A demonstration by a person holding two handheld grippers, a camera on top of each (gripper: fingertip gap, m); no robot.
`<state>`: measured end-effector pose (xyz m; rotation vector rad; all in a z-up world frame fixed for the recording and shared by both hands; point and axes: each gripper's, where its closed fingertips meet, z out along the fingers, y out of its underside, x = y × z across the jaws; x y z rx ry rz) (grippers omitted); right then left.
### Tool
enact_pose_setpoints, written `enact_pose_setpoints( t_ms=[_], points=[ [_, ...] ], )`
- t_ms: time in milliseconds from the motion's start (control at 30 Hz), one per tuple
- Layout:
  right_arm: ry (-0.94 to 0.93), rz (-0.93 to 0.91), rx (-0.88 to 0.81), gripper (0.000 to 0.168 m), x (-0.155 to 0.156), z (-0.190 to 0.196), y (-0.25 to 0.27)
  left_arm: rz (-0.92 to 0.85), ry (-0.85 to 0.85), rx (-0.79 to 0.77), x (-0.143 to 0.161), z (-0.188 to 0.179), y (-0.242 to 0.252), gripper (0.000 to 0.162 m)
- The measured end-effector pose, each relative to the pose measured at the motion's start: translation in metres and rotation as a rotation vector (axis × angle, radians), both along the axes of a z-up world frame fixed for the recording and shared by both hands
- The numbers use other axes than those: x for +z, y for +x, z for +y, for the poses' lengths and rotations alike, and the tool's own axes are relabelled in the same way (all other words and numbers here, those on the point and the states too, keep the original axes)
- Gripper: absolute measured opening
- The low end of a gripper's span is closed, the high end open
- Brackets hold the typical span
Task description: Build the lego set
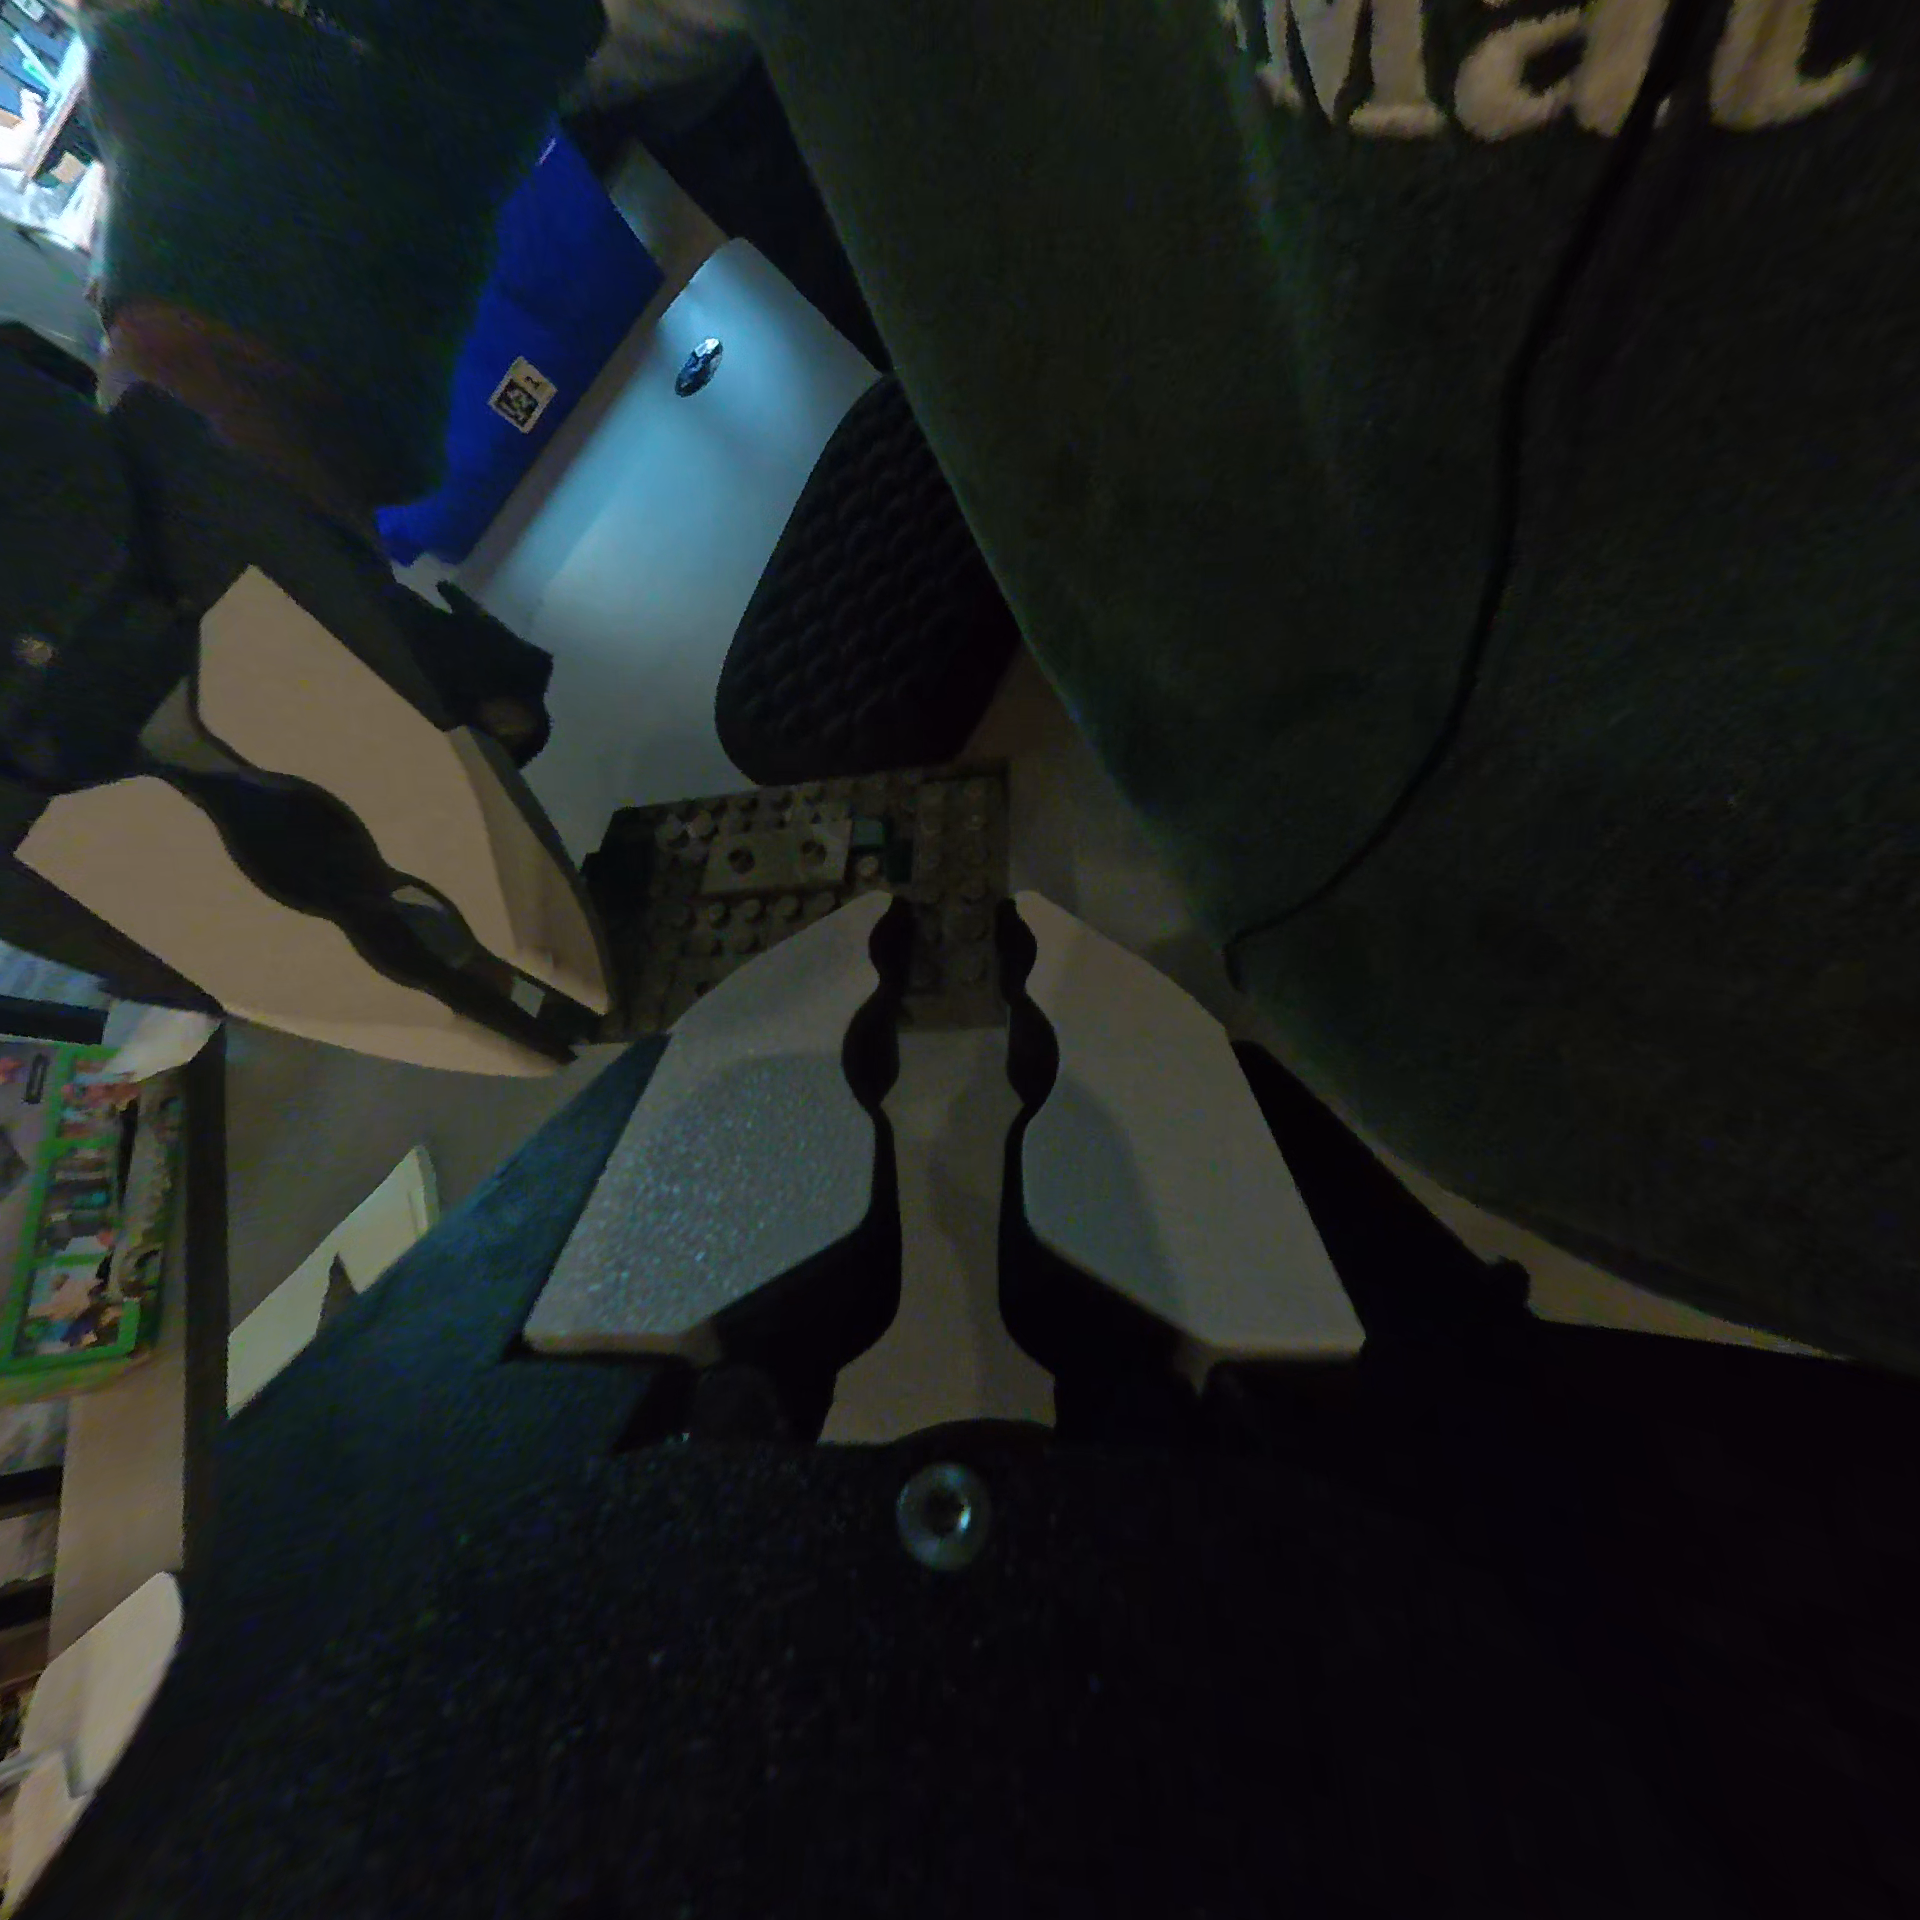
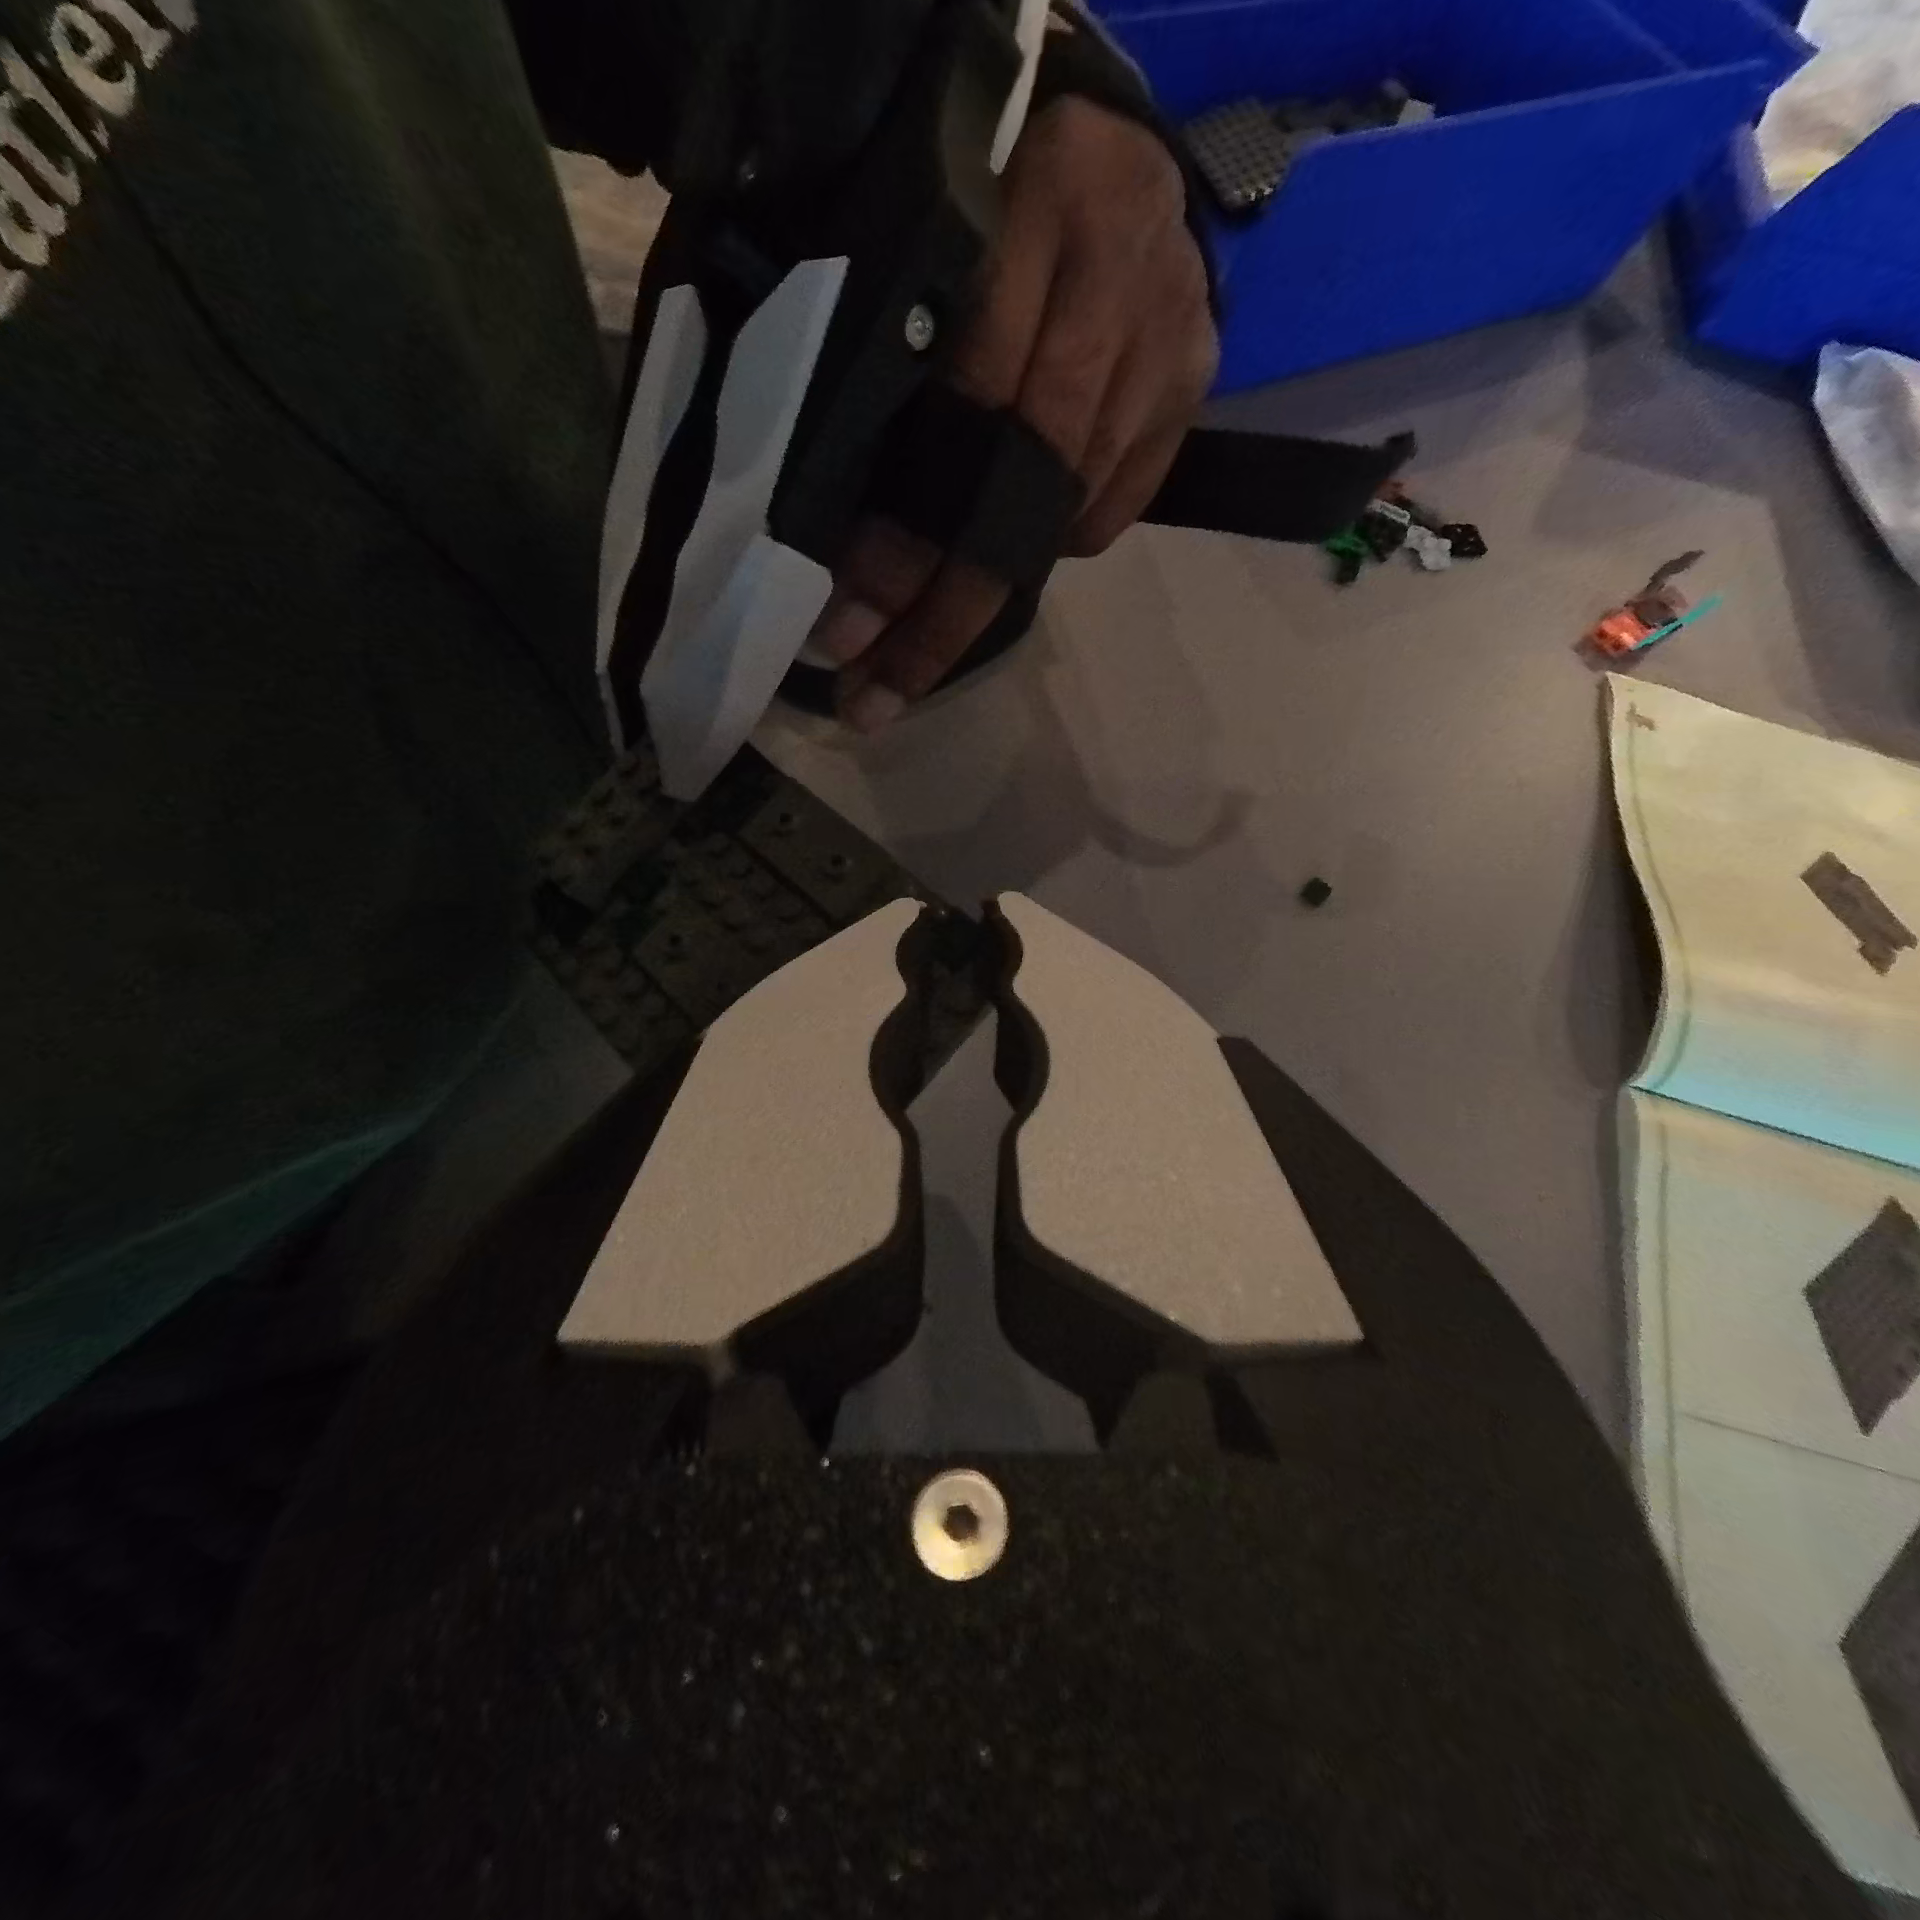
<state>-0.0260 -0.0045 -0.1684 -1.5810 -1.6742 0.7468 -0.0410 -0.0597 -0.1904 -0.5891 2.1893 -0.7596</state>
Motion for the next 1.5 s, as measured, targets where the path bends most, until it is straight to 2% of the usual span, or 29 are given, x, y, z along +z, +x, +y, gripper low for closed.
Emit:
enact_pose_setpoints(
  t_ms=[267, 400, 467, 667, 800, 900, 1000, 1167, 1267, 1367, 1467, 1500],
  points=[
    [-0.018, 0.003, 0.015, 0.008, 0.002, -0.003, 0.000, 0.009, 0.006, -0.011, 0.000, -0.004, -0.002, 0.016],
    [-0.124, 0.107, 0.003, 0.027, 0.024, 0.004, 0.006, 0.018, -0.018, -0.014, -0.006, 0.000, -0.004, 0.016],
    [-0.185, 0.142, -0.034, 0.027, 0.028, 0.013, 0.019, 0.024, -0.044, -0.004, -0.008, 0.003, -0.004, 0.016],
    [-0.190, 0.090, -0.142, 0.034, -0.020, 0.015, 0.038, 0.028, -0.169, 0.037, -0.018, 0.012, -0.007, 0.016],
    [-0.032, 0.068, -0.180, 0.041, -0.041, 0.015, 0.040, 0.047, -0.272, 0.053, -0.027, 0.025, -0.011, 0.016],
    [0.014, 0.038, -0.128, 0.042, -0.048, 0.013, 0.038, 0.103, -0.332, 0.032, -0.038, 0.030, -0.016, 0.016],
    [0.064, -0.069, -0.022, 0.047, -0.058, 0.013, 0.035, 0.175, -0.375, -0.001, -0.048, 0.034, -0.017, 0.017],
    [0.123, -0.281, 0.202, 0.081, -0.083, 0.015, 0.026, 0.241, -0.387, -0.042, -0.057, 0.040, -0.010, 0.017],
    [0.150, -0.371, 0.343, 0.094, -0.091, 0.013, 0.023, 0.260, -0.375, -0.075, -0.055, 0.038, -0.005, 0.017],
    [0.157, -0.444, 0.450, 0.097, -0.096, 0.009, 0.023, 0.255, -0.352, -0.101, -0.047, 0.038, 0.001, 0.016],
    [0.165, -0.452, 0.463, 0.077, -0.097, 0.011, 0.023, 0.240, -0.338, -0.122, -0.036, 0.038, 0.002, 0.016],
    [0.152, -0.448, 0.447, 0.077, -0.096, 0.012, 0.022, 0.242, -0.329, -0.120, -0.035, 0.040, 0.001, 0.016]
  ],
)
